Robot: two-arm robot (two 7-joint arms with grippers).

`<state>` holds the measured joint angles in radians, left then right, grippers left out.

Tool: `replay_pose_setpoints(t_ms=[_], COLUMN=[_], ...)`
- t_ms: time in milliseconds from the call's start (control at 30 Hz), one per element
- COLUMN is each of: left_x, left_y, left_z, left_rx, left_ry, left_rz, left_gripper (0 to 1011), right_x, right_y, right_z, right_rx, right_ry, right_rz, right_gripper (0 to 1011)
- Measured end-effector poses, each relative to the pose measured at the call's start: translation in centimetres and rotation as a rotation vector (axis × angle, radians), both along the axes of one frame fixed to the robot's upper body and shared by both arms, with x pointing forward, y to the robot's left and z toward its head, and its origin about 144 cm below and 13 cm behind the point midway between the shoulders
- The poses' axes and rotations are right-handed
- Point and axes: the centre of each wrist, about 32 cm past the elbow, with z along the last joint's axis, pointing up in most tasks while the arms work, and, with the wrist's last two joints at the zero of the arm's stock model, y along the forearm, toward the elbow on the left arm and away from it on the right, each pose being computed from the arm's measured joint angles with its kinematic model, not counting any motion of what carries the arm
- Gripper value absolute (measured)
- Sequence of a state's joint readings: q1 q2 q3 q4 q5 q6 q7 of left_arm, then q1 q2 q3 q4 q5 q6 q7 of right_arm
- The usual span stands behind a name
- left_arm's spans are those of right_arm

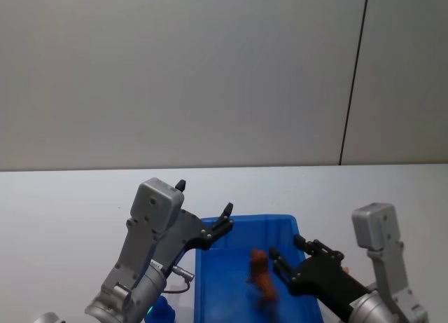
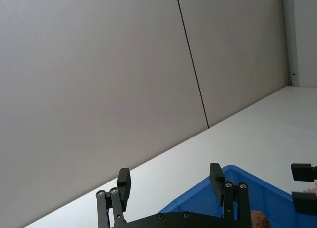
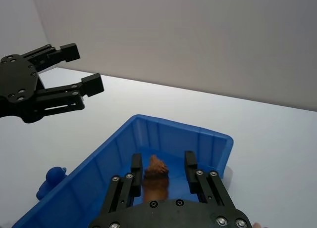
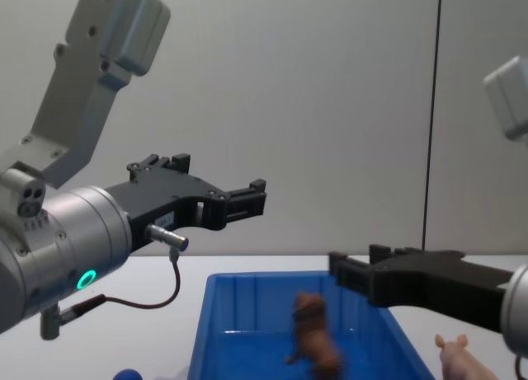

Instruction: Pick up the two dolls from the table and place them into the box.

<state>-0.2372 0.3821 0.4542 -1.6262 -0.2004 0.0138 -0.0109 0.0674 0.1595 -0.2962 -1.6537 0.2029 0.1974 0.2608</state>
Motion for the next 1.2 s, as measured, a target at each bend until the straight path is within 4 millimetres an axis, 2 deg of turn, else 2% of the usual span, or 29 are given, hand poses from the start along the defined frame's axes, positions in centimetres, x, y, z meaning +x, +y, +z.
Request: replay_pose_setpoints(t_ms=[67, 100, 167, 200, 300, 367, 433, 600, 1200], left_x=[0.0, 0.0, 0.0, 0.0, 0.0, 0.0, 0.0, 0.0, 0.0], left_y=[0.0, 0.0, 0.0, 0.0, 0.0, 0.0, 0.0, 0.0, 0.0], left_z=[0.0, 0.0, 0.0, 0.0, 0.0, 0.0, 0.0, 0.0, 0.0], left_rx=[0.0, 0.0, 0.0, 0.0, 0.0, 0.0, 0.0, 0.0, 0.0], left_ry=[0.0, 0.0, 0.0, 0.0, 0.0, 0.0, 0.0, 0.0, 0.0], left_rz=[0.0, 0.0, 0.0, 0.0, 0.0, 0.0, 0.0, 0.0, 0.0], left_gripper=[1001, 1001, 1001, 1001, 1001, 1001, 1001, 1001, 1001], right_x=[0.1, 0.1, 0.2, 0.2, 0.3, 0.3, 0.3, 0.1, -2.7], right_y=[0.2, 0.3, 0.4, 0.4, 0.5, 0.5, 0.5, 0.2, -2.2], right_z=[0.0, 0.0, -0.1, -0.1, -0.1, -0.1, -0.1, -0.2, -0.4], right_rx=[0.0, -0.001, -0.003, -0.003, -0.005, -0.008, -0.012, -0.021, -0.071], right_ry=[0.002, 0.004, 0.007, 0.007, 0.011, 0.013, 0.013, 0.01, 0.007], right_rz=[0.007, 0.011, 0.012, 0.012, 0.004, -0.009, -0.027, -0.069, -0.275], right_gripper=[518, 580, 610, 681, 776, 802, 880, 1000, 1001])
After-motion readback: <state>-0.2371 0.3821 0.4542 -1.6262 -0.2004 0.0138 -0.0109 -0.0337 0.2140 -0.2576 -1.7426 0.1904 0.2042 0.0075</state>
